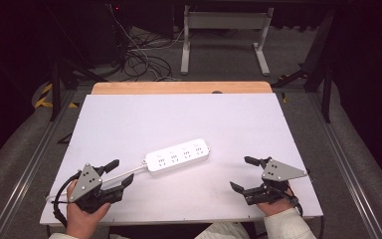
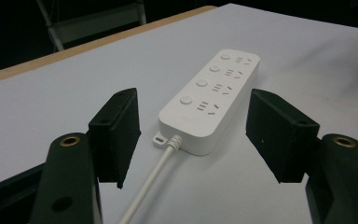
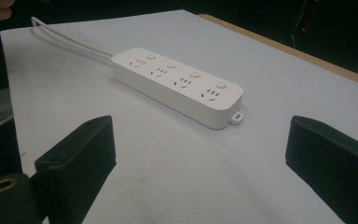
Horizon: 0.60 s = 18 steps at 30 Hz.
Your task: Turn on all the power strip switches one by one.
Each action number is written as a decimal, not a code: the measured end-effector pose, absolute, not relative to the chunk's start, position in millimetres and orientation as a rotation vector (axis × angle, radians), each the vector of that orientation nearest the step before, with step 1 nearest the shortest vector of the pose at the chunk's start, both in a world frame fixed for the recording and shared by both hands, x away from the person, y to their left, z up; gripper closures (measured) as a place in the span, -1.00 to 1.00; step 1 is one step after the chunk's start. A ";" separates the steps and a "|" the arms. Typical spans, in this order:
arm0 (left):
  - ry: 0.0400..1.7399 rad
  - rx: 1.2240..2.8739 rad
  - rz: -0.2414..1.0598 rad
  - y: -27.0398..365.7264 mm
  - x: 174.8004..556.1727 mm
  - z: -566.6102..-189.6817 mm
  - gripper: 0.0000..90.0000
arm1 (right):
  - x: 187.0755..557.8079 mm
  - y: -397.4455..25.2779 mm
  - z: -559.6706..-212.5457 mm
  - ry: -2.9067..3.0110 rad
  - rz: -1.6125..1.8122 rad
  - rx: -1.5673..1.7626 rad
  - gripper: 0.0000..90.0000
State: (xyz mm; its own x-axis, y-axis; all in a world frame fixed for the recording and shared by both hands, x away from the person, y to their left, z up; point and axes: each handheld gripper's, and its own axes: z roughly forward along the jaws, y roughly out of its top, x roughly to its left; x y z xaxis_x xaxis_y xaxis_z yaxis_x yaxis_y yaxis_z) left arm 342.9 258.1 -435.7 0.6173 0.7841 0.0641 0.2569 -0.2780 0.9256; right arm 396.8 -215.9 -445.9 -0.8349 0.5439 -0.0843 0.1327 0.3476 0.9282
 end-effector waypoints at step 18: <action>0.868 1.891 0.593 243.2 364.9 -419.8 -0.06 | 397.1 -214.5 -446.6 2.245 1.484 0.593 -0.80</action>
